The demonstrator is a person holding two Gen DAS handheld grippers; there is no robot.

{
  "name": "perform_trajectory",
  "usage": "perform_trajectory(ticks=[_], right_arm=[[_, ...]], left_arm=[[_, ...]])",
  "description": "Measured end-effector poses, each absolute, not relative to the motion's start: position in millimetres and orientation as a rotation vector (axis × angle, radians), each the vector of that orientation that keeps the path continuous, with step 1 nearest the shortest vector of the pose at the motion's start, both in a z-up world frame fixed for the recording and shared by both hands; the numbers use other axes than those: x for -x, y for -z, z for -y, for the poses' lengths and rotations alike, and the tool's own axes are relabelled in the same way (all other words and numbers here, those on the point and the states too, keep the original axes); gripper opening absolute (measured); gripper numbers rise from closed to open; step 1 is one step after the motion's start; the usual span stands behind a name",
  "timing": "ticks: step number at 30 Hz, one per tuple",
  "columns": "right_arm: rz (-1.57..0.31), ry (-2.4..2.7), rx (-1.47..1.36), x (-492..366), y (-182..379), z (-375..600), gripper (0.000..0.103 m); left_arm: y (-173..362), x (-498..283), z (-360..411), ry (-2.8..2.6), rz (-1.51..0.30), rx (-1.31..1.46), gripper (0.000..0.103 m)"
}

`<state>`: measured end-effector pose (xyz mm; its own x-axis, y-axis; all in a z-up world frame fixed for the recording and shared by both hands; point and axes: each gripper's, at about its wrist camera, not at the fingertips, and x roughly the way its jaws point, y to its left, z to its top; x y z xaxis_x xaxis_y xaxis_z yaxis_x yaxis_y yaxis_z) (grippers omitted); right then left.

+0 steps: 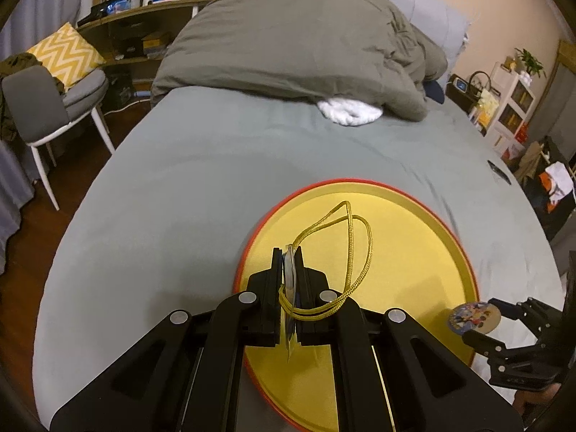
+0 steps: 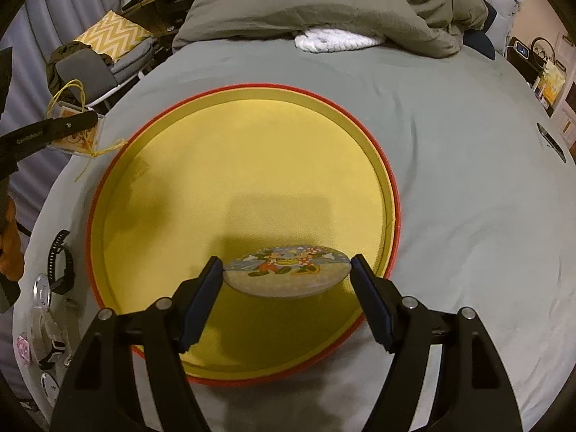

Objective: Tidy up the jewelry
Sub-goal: 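Carry the Mickey badge off the tray with the right tool while the left tool carries the card tag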

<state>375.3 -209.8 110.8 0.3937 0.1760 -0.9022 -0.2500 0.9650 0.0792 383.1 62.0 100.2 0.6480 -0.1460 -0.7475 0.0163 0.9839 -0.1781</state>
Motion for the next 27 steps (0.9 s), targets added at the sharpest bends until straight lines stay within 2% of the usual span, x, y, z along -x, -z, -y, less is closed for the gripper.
perform_trajectory(ticks=[13, 27], right_arm=[[-1.098, -0.327, 0.062, -337, -143, 199, 0.068], [-1.162, -0.448, 0.076, -264, -141, 173, 0.068]], left_arm=[[-121, -326, -46, 0.111, -0.844, 0.198, 0.005], [-81, -245, -21, 0.128, -0.984, 0.223, 0.005]])
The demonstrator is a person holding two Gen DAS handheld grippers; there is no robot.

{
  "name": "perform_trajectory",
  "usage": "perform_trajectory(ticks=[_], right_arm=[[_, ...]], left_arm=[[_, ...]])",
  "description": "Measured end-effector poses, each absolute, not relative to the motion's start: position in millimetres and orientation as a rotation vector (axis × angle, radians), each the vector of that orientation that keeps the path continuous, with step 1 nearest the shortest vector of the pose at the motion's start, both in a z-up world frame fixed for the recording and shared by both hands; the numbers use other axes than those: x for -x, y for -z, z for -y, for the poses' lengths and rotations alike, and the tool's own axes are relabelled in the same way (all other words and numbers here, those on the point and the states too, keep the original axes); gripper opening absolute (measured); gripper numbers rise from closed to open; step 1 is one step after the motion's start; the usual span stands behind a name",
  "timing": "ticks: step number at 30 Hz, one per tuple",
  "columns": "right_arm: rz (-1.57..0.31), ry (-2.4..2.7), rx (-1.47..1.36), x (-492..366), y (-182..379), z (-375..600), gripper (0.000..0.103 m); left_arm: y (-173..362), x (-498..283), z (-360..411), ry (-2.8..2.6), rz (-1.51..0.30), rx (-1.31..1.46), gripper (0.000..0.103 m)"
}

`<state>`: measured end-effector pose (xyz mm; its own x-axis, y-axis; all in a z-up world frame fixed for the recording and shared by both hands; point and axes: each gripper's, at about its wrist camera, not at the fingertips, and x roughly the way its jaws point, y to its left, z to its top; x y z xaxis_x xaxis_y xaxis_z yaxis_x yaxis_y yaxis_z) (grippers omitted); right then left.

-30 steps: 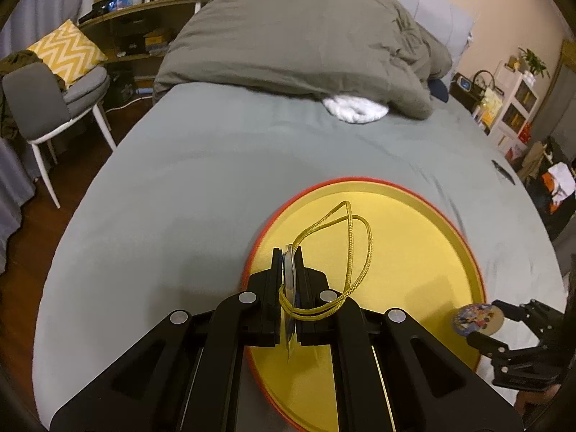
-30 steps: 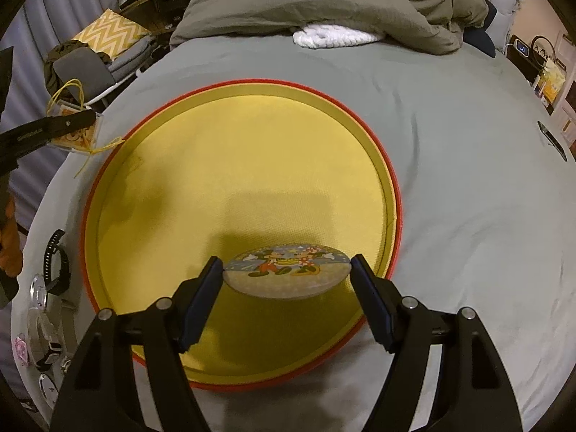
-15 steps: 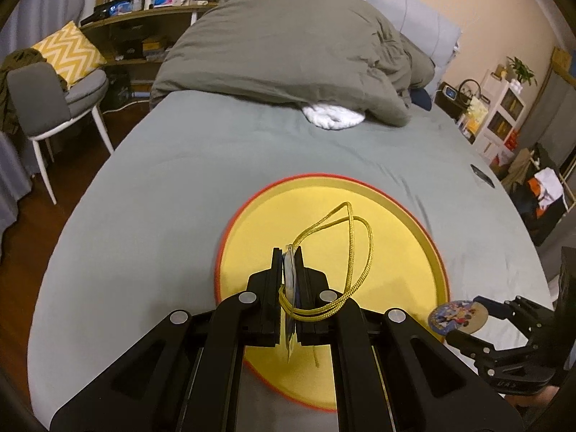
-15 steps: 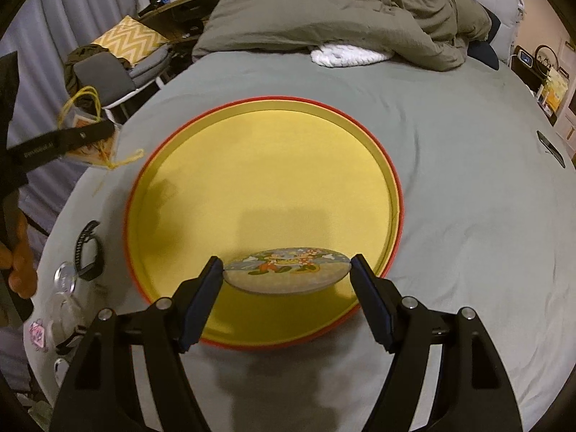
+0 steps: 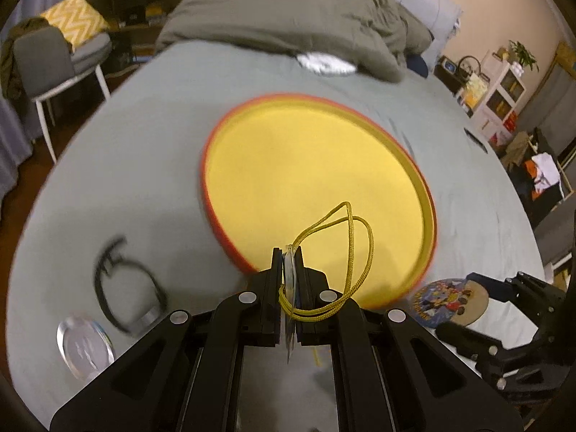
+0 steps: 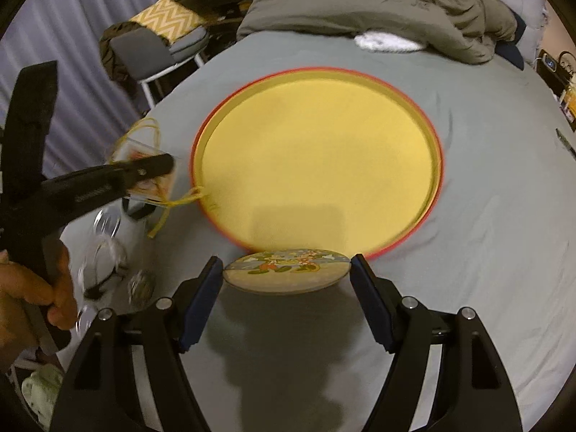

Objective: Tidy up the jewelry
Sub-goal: 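Carry the Mickey badge off the tray with the right tool while the left tool carries the card tag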

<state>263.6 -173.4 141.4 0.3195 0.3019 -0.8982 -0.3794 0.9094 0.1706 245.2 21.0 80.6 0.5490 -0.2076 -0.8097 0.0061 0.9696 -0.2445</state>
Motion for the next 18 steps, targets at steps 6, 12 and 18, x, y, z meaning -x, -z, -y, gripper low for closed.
perform_trajectory(ticks=[6, 12, 18], right_arm=[[-1.225, -0.479, 0.078, -232, -126, 167, 0.068], [-1.272, -0.491, 0.077, -211, -110, 160, 0.068], [-1.325, -0.483, 0.085, -195, -90, 155, 0.068]], left_arm=[[-52, -222, -3, 0.14, -1.051, 0.232, 0.005], [-29, -211, 8, 0.148, -1.111, 0.217, 0.005], [-15, -205, 15, 0.156, -1.147, 0.194, 0.005]])
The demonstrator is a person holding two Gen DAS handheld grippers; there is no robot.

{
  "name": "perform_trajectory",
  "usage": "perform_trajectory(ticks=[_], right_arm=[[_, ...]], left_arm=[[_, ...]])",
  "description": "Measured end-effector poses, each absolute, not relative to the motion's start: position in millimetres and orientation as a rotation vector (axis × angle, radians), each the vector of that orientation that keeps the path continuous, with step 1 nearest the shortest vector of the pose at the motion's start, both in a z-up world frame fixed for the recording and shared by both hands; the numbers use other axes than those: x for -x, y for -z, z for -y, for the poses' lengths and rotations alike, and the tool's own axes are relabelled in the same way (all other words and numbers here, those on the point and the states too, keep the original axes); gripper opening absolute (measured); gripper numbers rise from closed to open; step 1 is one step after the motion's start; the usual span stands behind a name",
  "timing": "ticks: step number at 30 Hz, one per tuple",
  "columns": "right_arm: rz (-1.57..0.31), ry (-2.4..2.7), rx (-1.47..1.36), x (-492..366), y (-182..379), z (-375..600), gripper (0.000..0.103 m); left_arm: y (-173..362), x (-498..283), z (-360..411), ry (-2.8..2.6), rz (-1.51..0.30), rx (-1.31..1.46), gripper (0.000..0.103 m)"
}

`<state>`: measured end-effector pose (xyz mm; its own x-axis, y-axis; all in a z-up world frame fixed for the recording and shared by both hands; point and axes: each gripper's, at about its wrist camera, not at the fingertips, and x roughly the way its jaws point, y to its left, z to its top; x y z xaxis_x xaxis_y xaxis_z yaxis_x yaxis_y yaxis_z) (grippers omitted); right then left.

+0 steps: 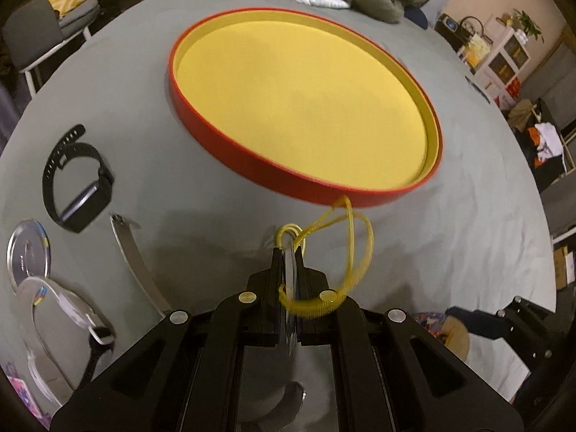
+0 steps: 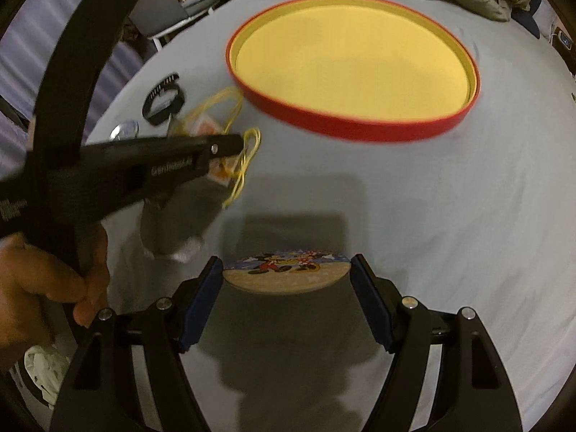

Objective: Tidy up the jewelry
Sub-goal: 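Carry the Mickey badge off the tray with the right tool while the left tool carries the card tag, then release the Mickey badge onto the bed with the right tool while the left tool releases the card tag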

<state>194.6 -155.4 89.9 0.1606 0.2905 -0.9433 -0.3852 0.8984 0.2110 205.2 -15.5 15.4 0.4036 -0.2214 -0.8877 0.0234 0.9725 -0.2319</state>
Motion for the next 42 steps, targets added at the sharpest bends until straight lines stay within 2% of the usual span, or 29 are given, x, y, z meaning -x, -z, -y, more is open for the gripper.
perform_trajectory(ticks=[18, 19, 23, 27, 29, 33, 42], right_arm=[[-1.402, -0.456, 0.128, -174, -58, 142, 0.07], [-1.403, -0.458, 0.124, -174, -59, 141, 0.07], [-1.403, -0.477, 0.102, -175, -64, 139, 0.078], [-1.387, -0.515, 0.104, -175, -75, 136, 0.083], [-1.364, -0.536, 0.099, -175, -83, 136, 0.088], [-1.301, -0.578, 0.11, -187, -94, 134, 0.088], [-1.246, -0.602, 0.158, -195, -90, 164, 0.088]], left_arm=[[-8, -202, 17, 0.171, -1.145, 0.171, 0.006], [-11, -201, 17, 0.168, -1.136, 0.17, 0.01], [-21, -191, 10, 0.151, -1.095, 0.174, 0.05], [-33, -182, 7, 0.133, -1.071, 0.172, 0.06], [-38, -175, 5, 0.113, -1.061, 0.162, 0.069], [-46, -164, 1, 0.058, -1.044, 0.178, 0.085], [-55, -117, -7, -0.16, -1.019, 0.251, 0.092]])
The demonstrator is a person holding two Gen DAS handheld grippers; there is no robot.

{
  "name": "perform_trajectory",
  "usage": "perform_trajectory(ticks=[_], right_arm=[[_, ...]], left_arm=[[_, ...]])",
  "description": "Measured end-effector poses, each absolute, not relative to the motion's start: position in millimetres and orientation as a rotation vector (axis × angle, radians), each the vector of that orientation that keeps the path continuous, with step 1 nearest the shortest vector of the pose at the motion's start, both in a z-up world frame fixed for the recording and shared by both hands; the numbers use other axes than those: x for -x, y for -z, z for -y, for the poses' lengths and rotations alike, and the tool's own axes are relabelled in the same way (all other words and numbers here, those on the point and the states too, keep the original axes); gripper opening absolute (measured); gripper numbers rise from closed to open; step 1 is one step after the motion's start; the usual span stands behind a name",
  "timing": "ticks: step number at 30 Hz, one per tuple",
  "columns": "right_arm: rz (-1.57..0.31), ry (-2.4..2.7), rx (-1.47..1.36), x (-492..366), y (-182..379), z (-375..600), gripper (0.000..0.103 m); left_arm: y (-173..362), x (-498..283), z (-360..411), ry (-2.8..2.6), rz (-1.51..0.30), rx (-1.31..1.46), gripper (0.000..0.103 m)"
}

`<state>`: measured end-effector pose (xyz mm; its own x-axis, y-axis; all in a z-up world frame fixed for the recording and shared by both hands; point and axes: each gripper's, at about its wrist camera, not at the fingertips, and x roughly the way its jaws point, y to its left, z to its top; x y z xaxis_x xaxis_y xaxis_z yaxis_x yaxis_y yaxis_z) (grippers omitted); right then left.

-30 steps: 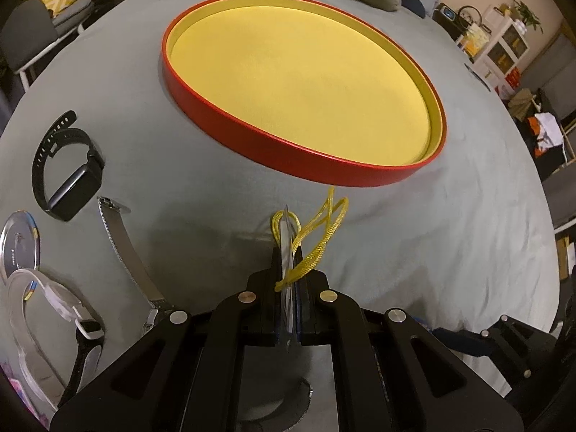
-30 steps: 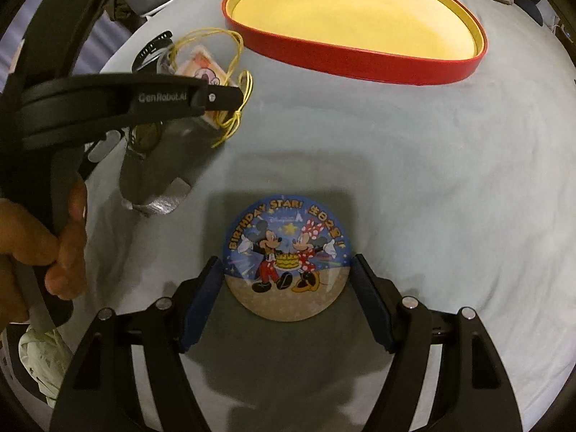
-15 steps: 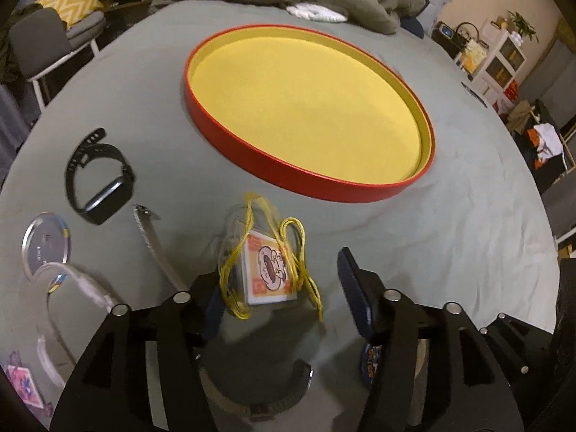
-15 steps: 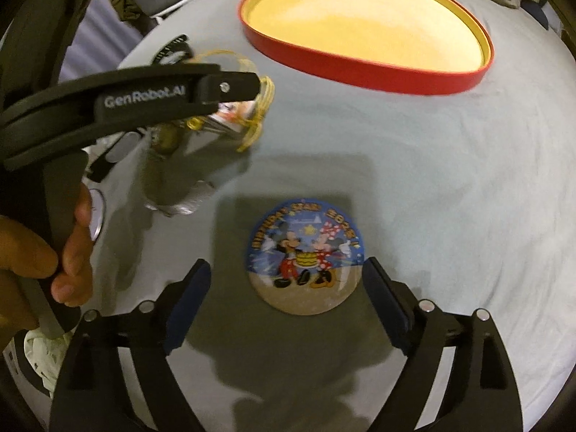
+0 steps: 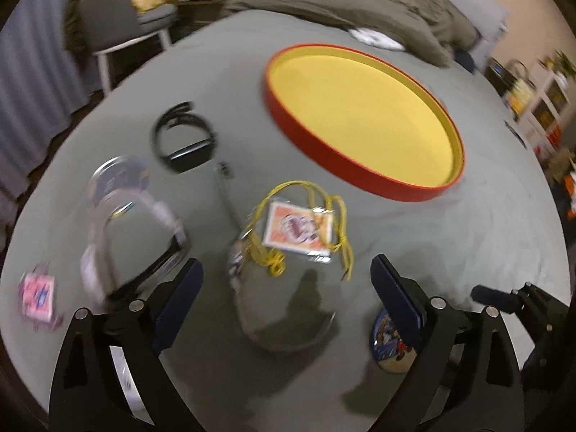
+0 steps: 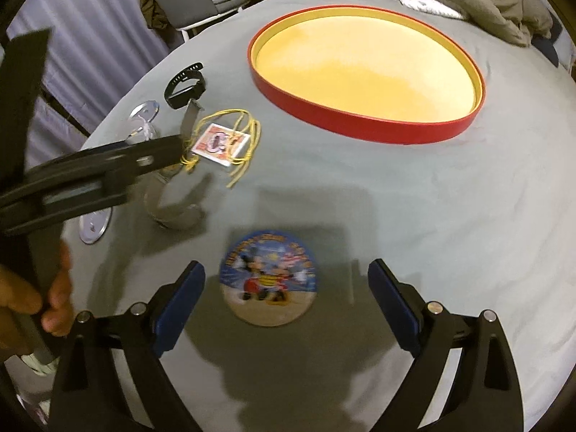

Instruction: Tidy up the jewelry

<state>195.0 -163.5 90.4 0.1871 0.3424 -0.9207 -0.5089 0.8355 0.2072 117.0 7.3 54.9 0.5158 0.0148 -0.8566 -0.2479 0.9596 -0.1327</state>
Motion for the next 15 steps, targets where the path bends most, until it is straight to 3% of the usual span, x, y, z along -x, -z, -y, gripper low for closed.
perform_trajectory(ticks=[15], right_arm=[[-1.168, -0.825, 0.251, -153, -67, 190, 0.088]], left_arm=[[-28, -20, 19, -0.472, -1.05, 0.386, 0.094]])
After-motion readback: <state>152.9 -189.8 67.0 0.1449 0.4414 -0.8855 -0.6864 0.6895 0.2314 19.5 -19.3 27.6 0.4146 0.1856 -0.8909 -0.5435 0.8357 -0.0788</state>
